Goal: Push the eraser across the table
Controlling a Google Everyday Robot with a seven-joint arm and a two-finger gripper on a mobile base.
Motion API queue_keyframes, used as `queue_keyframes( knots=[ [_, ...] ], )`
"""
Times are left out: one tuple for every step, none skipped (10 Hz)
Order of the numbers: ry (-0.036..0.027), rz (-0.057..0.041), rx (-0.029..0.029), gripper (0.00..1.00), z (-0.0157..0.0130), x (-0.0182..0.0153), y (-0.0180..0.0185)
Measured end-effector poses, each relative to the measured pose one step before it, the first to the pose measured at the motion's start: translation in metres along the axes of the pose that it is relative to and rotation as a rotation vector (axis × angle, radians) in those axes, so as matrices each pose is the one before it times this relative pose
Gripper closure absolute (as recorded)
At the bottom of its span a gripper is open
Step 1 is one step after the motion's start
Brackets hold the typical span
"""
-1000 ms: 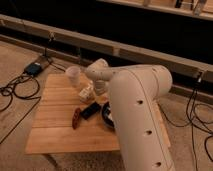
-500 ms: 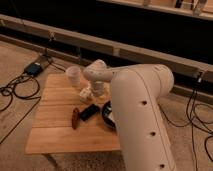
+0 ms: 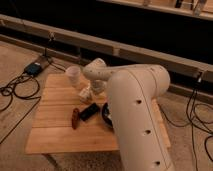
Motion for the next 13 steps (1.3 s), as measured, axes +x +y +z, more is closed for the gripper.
queue_keyframes(
  knots=[
    [-0.00546,0.00395,-0.00704,0.35,-0.00073,-0.00270,0.00167],
    [-0.00879,0.00302,-0.00739,0.35,-0.00110,-0.00366,0.00209],
    [-0.00879,-0.00046,-0.00916,0.35,-0.00122,-0.00344,0.00370],
    [0.00085,-0.00349,-0.00414,0.35,0.00076,0.00041,0.00233],
    [0.00074,-0.00444,-0.00263,0.35,0.00017,0.00096,0.00183],
    [0.00383,-0.00887,-0.00321,0.35,0.00172,0.00180,0.00365],
    [0.00349,-0.00972,-0.00319,0.35,0.00155,0.00142,0.00472],
    [0.00335,-0.00582,0.00099,0.35,0.00112,0.00126,0.00181],
    [0.00667,-0.01127,-0.00100,0.35,0.00214,0.00266,0.00462],
    [0.00296,-0.00956,0.00060,0.35,0.00085,0.00110,0.00361],
    [0.00729,-0.00621,-0.00043,0.35,0.00093,0.00284,0.00282],
    [0.00734,-0.00568,0.00214,0.35,0.00032,0.00316,0.00132],
    [0.01120,-0.00808,0.00168,0.35,0.00035,0.00543,0.00218]
  ],
)
